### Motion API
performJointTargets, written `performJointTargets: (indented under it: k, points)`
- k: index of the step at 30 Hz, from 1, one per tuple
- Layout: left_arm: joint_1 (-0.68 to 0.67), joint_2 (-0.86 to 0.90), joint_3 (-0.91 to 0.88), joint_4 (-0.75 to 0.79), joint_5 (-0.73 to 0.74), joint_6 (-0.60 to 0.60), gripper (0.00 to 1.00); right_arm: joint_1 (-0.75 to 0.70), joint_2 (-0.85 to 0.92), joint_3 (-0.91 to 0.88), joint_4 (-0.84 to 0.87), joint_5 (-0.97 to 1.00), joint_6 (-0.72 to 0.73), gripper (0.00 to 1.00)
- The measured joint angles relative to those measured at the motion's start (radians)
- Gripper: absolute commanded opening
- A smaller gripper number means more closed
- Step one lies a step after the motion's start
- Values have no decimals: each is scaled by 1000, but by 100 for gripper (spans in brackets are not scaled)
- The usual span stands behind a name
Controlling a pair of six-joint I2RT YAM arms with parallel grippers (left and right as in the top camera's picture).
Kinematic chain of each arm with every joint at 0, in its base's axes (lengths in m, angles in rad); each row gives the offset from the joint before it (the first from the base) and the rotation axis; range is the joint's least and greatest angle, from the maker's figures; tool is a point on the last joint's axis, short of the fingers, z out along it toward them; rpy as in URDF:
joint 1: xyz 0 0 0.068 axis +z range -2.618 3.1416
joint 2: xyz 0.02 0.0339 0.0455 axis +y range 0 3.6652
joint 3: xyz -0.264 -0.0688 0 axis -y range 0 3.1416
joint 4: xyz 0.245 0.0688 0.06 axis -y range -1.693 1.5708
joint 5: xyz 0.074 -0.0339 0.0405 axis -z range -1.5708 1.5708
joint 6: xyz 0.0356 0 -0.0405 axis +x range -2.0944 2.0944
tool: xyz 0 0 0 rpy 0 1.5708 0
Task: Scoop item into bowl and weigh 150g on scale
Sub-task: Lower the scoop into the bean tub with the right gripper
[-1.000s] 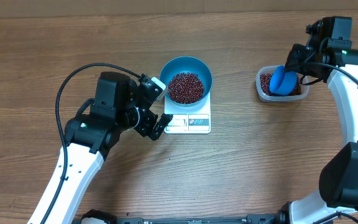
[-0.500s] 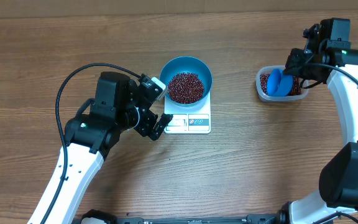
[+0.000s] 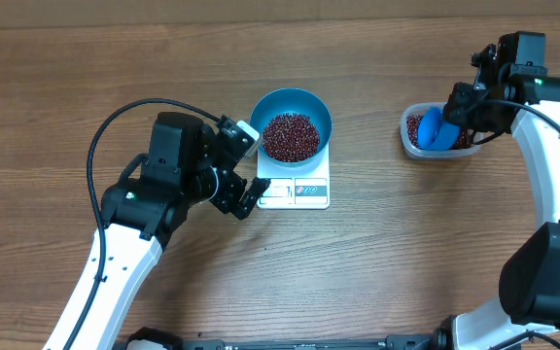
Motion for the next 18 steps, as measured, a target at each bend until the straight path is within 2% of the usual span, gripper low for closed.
performJointTargets:
  k: [14, 16, 18]
  points:
    - [0, 0, 0, 0, 0, 0, 100, 0, 0, 0, -37, 0, -52, 28]
    - [0, 0, 0, 0, 0, 0, 100, 0, 0, 0, -37, 0, -52, 25]
    - [0, 0, 0, 0, 0, 0, 100, 0, 0, 0, -38, 2, -55, 16]
